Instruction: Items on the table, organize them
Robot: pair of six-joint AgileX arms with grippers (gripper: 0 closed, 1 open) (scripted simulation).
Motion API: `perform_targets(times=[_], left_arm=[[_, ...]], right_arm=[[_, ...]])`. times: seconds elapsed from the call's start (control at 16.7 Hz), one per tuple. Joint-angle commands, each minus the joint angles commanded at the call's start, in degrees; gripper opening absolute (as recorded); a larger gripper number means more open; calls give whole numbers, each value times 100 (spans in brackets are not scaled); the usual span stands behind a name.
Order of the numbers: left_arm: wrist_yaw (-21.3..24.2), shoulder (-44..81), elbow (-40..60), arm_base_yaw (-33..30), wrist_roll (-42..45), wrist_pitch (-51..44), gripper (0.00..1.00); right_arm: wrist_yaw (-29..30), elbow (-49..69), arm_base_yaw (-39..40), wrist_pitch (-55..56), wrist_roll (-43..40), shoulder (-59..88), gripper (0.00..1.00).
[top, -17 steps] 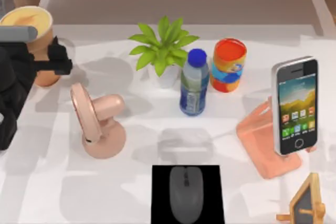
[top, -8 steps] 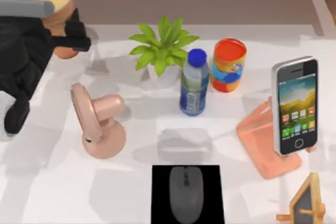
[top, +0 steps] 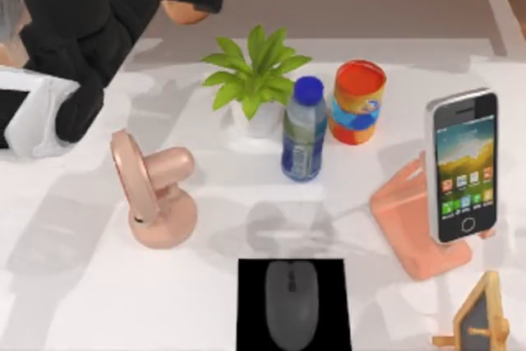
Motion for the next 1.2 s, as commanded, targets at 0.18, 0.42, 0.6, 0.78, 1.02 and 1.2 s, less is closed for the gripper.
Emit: perform_targets(times=[0.18, 0.42, 0.6, 0.78, 1.02, 1.2], left_arm=[[-238, 53, 707, -111, -33, -743, 0], [-673, 333, 1681, -31, -31, -1748, 0], [-1009, 605, 2361, 99, -11, -2437, 0], [-1296, 876, 2923, 218, 12, -3007, 0], [-1516, 1152, 3364, 266, 29, -3484, 0], [-1547, 1202, 3435, 263, 31, -3563, 0]], right_arm=[[0, 0, 0, 0, 0, 0, 100], [0, 0, 0, 0, 0, 0, 100], [0, 0, 0, 0, 0, 0, 100], [0, 0, 0, 0, 0, 0, 100], [0, 0, 0, 0, 0, 0, 100], [0, 0, 0, 0, 0, 0, 100]])
